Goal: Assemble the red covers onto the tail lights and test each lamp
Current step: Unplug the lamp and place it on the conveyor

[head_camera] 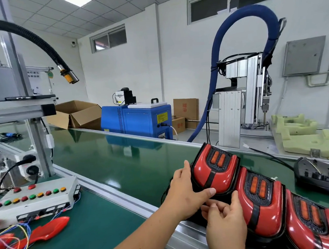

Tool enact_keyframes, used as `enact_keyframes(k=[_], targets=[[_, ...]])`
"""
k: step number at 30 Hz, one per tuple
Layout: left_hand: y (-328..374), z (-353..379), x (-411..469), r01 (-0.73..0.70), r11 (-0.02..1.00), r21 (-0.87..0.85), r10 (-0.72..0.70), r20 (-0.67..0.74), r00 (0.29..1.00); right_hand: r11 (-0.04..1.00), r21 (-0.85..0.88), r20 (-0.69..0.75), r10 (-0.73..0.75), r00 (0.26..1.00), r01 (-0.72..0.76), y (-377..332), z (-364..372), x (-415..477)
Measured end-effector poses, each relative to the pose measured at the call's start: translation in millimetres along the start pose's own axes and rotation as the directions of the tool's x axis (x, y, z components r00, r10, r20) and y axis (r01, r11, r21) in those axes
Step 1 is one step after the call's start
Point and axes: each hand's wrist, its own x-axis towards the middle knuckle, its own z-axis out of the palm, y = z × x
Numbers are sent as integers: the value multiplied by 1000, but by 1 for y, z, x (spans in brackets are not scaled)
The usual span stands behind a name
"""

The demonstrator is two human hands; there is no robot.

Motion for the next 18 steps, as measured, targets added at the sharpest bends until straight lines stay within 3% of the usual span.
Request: enact_keyframes(k=[5,8,13,18], targets=[[1,-13,-7,-11,1000,-19,11,-14,1000,997,-22,-95,-79,992,77,-5,12,-13],[1,-24,-17,-10,997,-75,6,-46,999,994,-28,-64,-110,992,109,-5,26,-23],[-20,-58,-51,38,994,-105,-55,-160,986,990,-60,82,-121,989,126,2,68,-47],[-64,-123,-106,131,991,-19,-129,-381,916,998,-56,371,5,929,17,21,128,-89]])
